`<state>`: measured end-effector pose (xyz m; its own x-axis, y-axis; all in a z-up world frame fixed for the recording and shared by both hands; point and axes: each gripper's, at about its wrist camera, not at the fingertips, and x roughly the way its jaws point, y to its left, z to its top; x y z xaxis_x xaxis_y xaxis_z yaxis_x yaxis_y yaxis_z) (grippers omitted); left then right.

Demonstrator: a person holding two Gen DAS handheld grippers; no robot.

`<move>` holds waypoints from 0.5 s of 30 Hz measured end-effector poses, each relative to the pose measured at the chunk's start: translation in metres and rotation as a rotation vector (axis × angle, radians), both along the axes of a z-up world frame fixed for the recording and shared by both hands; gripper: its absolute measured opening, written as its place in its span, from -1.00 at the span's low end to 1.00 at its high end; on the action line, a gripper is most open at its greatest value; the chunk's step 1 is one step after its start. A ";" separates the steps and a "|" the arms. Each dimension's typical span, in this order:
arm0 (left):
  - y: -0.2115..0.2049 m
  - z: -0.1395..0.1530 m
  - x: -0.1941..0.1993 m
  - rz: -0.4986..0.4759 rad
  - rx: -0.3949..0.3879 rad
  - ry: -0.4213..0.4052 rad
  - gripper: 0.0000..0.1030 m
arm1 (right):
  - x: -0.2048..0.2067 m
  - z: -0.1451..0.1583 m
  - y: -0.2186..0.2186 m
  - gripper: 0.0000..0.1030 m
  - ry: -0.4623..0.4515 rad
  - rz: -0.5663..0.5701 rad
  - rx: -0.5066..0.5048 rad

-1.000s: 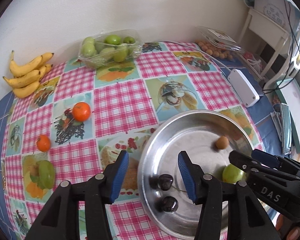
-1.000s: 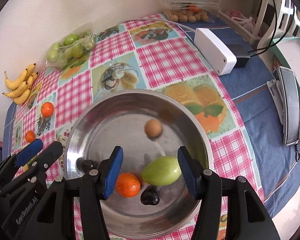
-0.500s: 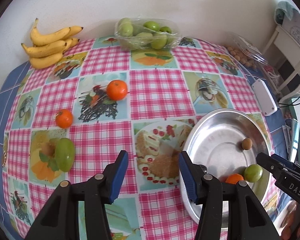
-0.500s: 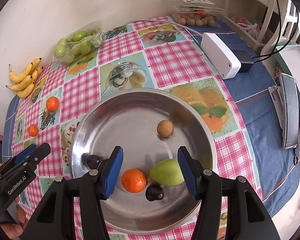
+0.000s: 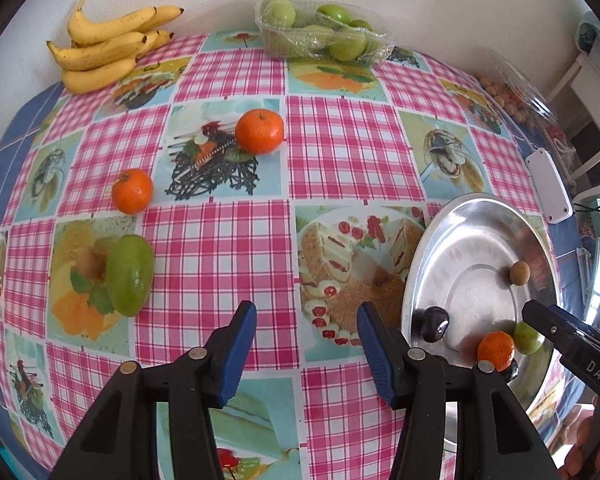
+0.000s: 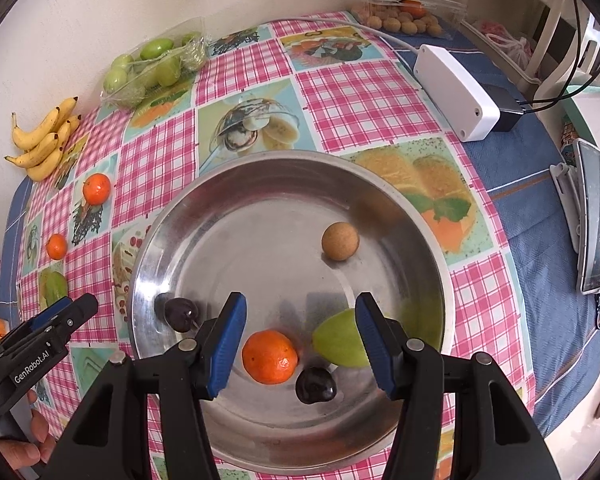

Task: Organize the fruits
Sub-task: 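Withdraw both open grippers from the bowl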

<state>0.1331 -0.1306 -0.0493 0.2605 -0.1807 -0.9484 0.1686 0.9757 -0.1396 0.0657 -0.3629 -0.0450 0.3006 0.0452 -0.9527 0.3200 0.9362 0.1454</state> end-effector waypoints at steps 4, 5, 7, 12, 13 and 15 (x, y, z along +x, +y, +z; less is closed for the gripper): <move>0.000 -0.009 0.000 -0.002 0.000 0.028 0.09 | 0.001 -0.008 0.002 0.12 0.017 0.003 0.002; 0.000 -0.010 0.001 -0.003 0.000 0.039 0.09 | 0.001 -0.009 0.002 0.12 0.018 0.003 -0.003; 0.000 -0.012 0.001 -0.004 0.006 0.046 0.09 | 0.002 -0.011 0.002 0.12 0.025 0.001 -0.011; 0.001 -0.012 0.001 -0.003 0.007 0.046 0.10 | 0.004 -0.011 0.004 0.12 0.026 0.009 -0.003; 0.001 -0.013 0.001 -0.002 0.008 0.046 0.13 | 0.004 -0.011 0.004 0.12 0.026 0.010 -0.004; 0.001 -0.012 0.000 0.000 0.014 0.045 0.40 | 0.005 -0.009 0.005 0.13 0.023 0.013 -0.007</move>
<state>0.1335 -0.1295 -0.0617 0.2179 -0.1672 -0.9615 0.1626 0.9777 -0.1331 0.0704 -0.3583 -0.0544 0.2782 0.0419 -0.9596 0.3109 0.9413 0.1313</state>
